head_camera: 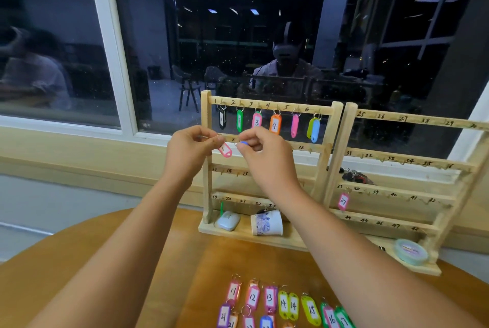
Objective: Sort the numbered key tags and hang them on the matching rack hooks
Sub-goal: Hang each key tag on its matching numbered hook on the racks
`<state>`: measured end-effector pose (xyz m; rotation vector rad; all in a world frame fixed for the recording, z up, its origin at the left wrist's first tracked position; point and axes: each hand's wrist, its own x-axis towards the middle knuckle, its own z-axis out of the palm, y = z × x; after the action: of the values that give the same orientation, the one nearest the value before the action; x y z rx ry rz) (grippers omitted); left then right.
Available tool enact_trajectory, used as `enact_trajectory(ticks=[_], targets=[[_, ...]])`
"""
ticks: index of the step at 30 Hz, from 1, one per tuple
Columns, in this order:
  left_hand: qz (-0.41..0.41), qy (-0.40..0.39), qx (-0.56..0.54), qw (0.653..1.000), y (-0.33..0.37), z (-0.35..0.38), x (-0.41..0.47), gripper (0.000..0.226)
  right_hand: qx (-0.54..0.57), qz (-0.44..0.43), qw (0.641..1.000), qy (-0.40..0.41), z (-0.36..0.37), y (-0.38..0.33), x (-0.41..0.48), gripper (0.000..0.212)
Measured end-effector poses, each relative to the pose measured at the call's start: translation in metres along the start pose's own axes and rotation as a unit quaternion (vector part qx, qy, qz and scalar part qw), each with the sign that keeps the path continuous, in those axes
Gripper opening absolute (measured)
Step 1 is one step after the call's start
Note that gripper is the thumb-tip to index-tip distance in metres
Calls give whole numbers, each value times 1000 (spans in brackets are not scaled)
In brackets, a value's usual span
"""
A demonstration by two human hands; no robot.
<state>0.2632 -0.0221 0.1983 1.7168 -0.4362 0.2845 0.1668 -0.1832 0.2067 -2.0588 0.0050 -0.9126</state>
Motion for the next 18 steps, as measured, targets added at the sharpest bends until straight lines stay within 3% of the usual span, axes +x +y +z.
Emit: enact_trajectory(ticks=[11, 18], targets=[[17, 7, -55, 998, 9, -1, -4, 13, -13, 5, 1000, 22, 14, -11, 20, 12], [14, -6, -15, 1000, 6, 7, -3, 15, -35, 17, 999, 3, 23, -12, 23, 12]])
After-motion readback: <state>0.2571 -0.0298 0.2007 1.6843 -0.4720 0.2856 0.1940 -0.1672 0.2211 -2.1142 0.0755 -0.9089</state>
